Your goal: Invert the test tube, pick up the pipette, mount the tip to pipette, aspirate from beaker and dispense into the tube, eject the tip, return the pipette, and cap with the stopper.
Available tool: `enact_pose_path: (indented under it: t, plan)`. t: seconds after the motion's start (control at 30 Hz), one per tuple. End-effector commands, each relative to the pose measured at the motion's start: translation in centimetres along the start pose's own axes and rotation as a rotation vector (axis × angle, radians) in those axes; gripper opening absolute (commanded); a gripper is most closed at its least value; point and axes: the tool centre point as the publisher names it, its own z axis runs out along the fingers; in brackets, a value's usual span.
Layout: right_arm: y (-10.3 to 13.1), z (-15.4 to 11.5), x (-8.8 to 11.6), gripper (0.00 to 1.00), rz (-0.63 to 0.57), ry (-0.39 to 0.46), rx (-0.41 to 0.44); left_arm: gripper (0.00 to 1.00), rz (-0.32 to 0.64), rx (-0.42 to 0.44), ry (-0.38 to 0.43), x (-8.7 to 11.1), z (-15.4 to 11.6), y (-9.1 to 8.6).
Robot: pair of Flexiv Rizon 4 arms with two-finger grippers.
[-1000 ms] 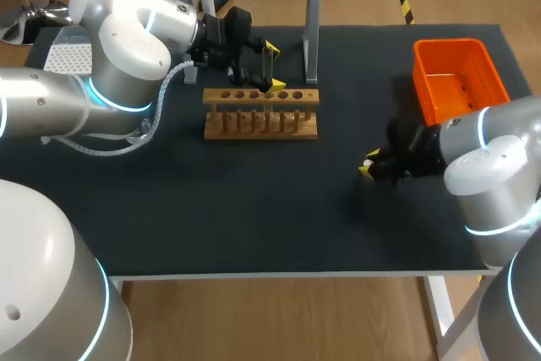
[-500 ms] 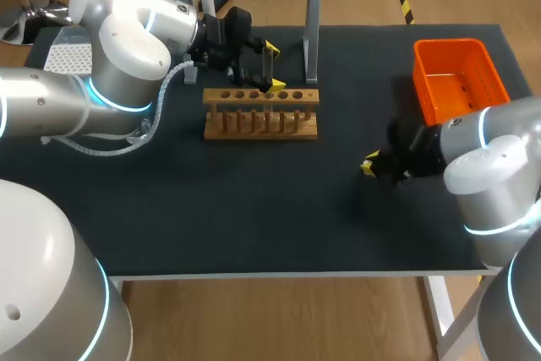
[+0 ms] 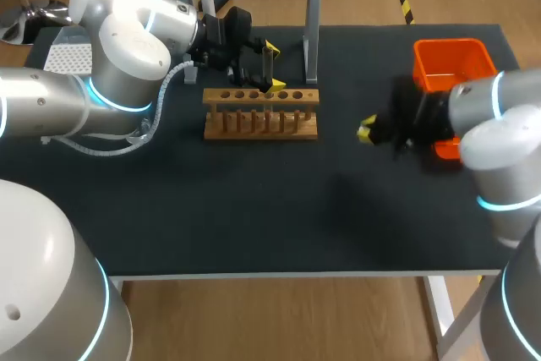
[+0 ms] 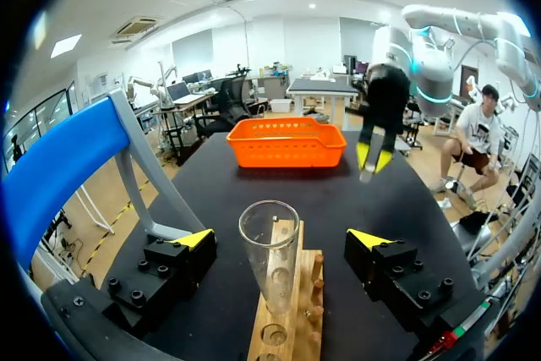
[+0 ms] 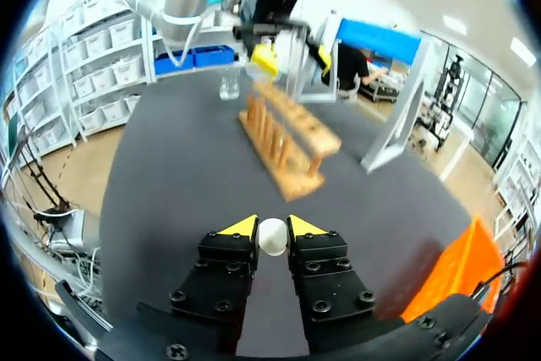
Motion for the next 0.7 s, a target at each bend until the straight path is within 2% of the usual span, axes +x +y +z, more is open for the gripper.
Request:
enact_pose_path:
  t: [0.03, 0.2, 0.7]
  plan:
    - [4.8, -7.2, -1.9, 0.00, -0.004, 0.111, 0.017, 1.00, 0.001, 0.001, 0.004, -0.1, -0.1, 0.1]
    - [10.0, -9.4, -2.3, 0.00, -0.059, 0.139, -0.007, 1.00, 0.001, 0.001, 0.004, -0.1, -0.1, 0.1]
    - [10.0, -9.4, -2.3, 0.00, -0.059, 0.139, -0.007, 1.00, 0.001, 0.001, 0.004, -0.1, -0.1, 0.1]
